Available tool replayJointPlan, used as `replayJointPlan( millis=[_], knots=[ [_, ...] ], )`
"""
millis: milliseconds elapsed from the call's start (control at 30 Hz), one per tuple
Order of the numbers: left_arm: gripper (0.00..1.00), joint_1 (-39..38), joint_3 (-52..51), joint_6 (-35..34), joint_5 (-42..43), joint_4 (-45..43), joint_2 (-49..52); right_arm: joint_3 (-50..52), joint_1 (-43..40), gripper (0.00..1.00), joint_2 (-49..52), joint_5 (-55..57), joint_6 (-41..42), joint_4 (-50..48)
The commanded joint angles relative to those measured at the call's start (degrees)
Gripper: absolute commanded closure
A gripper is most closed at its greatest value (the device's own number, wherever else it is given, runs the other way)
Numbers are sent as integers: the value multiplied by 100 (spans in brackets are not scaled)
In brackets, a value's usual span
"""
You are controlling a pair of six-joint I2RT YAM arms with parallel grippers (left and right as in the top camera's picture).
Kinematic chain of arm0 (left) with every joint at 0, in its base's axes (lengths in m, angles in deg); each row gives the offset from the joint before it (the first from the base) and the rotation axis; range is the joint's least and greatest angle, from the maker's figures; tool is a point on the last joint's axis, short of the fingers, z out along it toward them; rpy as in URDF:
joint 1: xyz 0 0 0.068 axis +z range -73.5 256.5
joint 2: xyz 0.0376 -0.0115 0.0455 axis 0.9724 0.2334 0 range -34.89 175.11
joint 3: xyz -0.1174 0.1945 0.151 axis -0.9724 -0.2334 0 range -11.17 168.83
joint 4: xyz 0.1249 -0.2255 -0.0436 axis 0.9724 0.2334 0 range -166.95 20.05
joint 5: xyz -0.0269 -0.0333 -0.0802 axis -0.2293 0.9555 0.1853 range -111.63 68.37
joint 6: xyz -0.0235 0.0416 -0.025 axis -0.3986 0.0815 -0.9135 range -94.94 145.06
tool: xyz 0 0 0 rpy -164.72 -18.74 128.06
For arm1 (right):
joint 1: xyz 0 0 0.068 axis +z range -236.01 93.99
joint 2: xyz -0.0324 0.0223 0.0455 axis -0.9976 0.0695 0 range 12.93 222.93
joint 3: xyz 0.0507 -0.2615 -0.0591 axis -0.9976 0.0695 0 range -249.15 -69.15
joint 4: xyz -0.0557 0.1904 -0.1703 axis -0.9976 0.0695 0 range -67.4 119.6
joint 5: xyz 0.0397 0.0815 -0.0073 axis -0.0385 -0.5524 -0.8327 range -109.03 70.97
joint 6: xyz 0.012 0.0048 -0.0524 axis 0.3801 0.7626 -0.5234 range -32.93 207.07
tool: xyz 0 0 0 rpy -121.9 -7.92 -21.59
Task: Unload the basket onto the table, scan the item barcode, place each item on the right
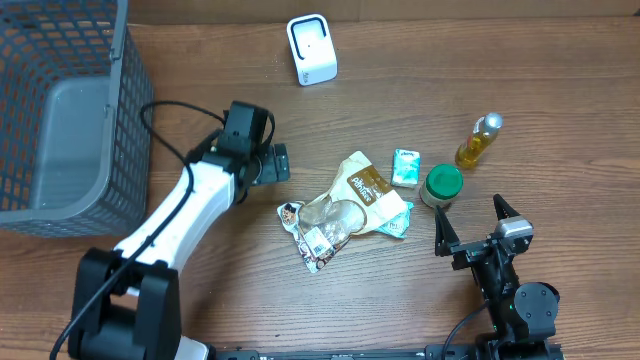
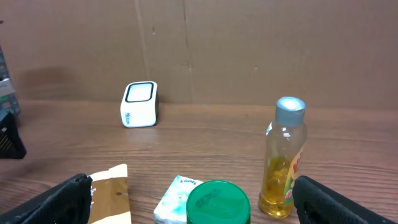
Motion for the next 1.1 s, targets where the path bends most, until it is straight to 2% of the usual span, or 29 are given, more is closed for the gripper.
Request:
replayJointPlan(
  millis=[0,200,367,667,1067],
  knots=[
    [0,138,-527,155,11,-295,-398,61,-13,0,-63,7,-24,-22],
    [0,387,-1475,153,28,-728,-940,61,-13,0,-63,7,-24,-22],
    [0,721,-2387,153,140,-1491,-1394,61,-13,0,-63,7,-26,-22],
    [0,1003,-3036,197,46,-1969,-1982,61,-13,0,-63,7,-24,-22],
    [0,1003,-3628,201,-2,-1952,-2636,61,-13,0,-63,7,-26,-22]
  ],
)
